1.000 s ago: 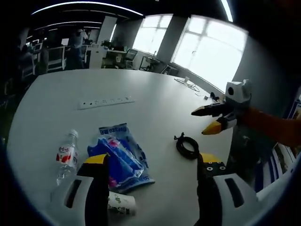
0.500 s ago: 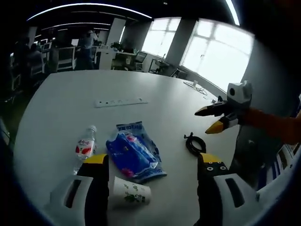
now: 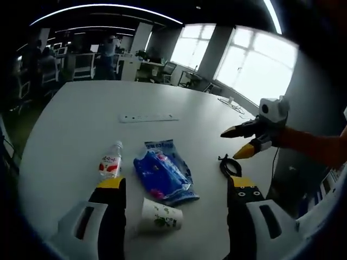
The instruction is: Arrange the tabletop items into an orderly group along one side of the table until the central work area is clear of visible clutter.
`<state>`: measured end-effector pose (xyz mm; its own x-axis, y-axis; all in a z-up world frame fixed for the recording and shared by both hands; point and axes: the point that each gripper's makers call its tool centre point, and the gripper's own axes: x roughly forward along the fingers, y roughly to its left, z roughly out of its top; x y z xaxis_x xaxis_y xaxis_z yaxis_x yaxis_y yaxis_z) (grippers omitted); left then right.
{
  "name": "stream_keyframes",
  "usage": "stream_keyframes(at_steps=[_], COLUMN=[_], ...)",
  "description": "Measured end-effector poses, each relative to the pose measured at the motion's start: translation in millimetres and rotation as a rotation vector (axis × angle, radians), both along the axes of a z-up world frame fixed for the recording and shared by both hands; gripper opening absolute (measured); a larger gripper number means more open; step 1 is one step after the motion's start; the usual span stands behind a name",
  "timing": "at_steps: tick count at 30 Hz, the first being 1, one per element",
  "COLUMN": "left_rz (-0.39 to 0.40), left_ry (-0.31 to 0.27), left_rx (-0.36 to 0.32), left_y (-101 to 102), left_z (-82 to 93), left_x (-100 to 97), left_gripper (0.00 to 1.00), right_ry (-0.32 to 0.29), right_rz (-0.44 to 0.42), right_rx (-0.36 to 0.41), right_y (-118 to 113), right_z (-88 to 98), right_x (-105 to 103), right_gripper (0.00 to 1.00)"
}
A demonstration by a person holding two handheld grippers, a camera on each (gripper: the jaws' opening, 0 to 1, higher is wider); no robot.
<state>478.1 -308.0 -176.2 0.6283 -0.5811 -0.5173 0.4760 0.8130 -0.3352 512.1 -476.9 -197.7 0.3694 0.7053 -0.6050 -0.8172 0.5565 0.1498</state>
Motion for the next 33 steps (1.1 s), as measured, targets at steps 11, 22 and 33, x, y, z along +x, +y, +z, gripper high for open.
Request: stream_keyframes(at_steps=[11,22,33], left_rz=[0.022,0.048,0.071], left_ry=[0.007,0.014,0.029], left_rx=[0.001,-0.001,-0.001], left_y=[11.1,23.1,34.5], left_z=[-3.9,-8.4,-16.2], left_x=[0.1,2.1,1.7], left_gripper=[0.78,0.78,0.78], right_ry=[-0.007,-0.001,-0.007], right_rz=[0.068,0.151,0.245], right_rx=[-0.007,-0.033,-0.061], right_y=[23.5,47.0,66.9], right_z=[-2.3,-19.6,-36.3], right_x=[18.3,35.9,58.7], right_gripper=[0.55,0.52,0.48])
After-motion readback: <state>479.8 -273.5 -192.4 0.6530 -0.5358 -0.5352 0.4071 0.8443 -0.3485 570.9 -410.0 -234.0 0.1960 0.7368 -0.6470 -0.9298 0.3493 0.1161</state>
